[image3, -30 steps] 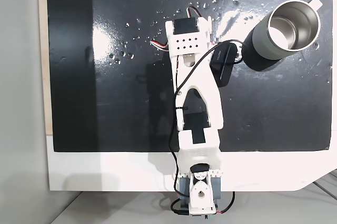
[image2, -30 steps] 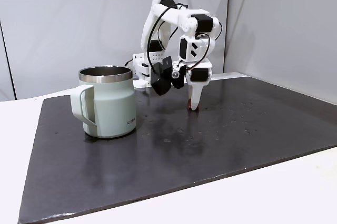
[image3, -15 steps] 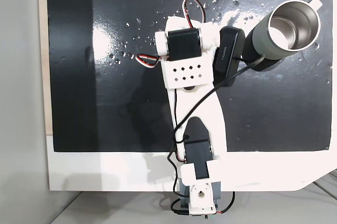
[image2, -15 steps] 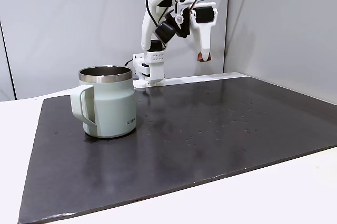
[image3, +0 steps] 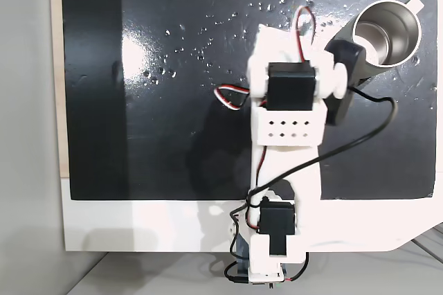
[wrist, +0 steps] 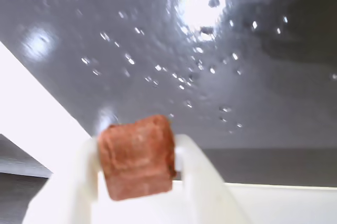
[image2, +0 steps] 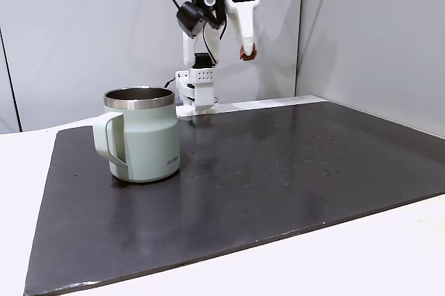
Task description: Grasp a cube and put it in the cup.
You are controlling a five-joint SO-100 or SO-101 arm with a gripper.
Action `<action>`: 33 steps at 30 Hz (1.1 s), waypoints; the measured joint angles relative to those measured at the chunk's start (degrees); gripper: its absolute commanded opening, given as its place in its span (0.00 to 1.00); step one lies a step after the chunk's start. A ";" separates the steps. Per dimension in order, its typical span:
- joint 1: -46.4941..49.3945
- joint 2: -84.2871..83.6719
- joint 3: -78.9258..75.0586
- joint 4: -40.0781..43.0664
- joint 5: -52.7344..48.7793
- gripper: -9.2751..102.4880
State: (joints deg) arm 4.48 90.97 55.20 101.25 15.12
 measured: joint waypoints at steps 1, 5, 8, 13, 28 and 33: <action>1.76 0.00 -0.88 0.00 -1.05 0.14; 8.70 -1.14 -5.71 0.00 -5.27 0.14; 12.83 -3.96 -10.81 0.00 -7.82 0.14; 17.75 -9.32 -18.81 0.00 -11.25 0.14; 27.60 -26.81 -34.54 -3.34 -19.42 0.13; 29.79 -34.80 -42.36 -3.25 -21.27 0.13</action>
State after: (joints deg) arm 34.28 56.16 12.83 98.00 -6.15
